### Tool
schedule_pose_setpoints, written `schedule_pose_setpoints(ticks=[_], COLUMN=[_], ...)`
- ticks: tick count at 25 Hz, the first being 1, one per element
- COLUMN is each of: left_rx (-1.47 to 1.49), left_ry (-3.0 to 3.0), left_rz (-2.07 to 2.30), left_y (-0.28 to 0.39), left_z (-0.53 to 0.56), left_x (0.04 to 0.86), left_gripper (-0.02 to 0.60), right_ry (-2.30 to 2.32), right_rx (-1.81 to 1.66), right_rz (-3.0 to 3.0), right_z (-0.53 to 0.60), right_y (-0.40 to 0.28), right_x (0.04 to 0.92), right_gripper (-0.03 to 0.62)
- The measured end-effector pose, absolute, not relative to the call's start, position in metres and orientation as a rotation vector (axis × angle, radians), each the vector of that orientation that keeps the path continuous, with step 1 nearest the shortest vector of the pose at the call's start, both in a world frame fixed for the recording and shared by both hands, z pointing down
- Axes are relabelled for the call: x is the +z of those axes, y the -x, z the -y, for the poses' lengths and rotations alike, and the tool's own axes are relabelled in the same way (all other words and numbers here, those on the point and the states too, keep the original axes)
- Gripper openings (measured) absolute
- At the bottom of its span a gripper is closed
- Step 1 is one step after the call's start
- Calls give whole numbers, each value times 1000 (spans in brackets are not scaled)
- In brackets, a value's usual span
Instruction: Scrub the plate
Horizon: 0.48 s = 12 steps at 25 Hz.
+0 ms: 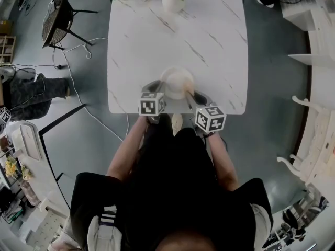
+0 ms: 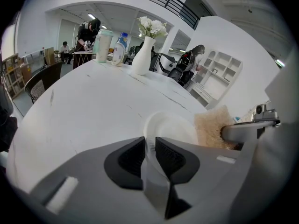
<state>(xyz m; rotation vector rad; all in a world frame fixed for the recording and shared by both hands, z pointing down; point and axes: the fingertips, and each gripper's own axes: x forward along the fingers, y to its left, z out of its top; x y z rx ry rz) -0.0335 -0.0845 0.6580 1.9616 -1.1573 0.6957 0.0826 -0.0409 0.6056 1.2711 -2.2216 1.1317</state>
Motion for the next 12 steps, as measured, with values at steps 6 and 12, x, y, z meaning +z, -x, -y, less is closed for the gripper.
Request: schedule_pose_setpoints(ticks=[6, 12], left_rx=[645, 608], left_ry=[-1998, -1995], left_rz=[1136, 1149], left_y=[26, 29], left_z=[84, 81], left_x=[649, 643], left_gripper=[144, 261], right_ry=[-1286, -1290], right_rx=[1122, 1102], right_rz=[2230, 2239], right_z=[43, 41], right_y=[-87, -88], right_x=[600, 596], right_gripper=[67, 67])
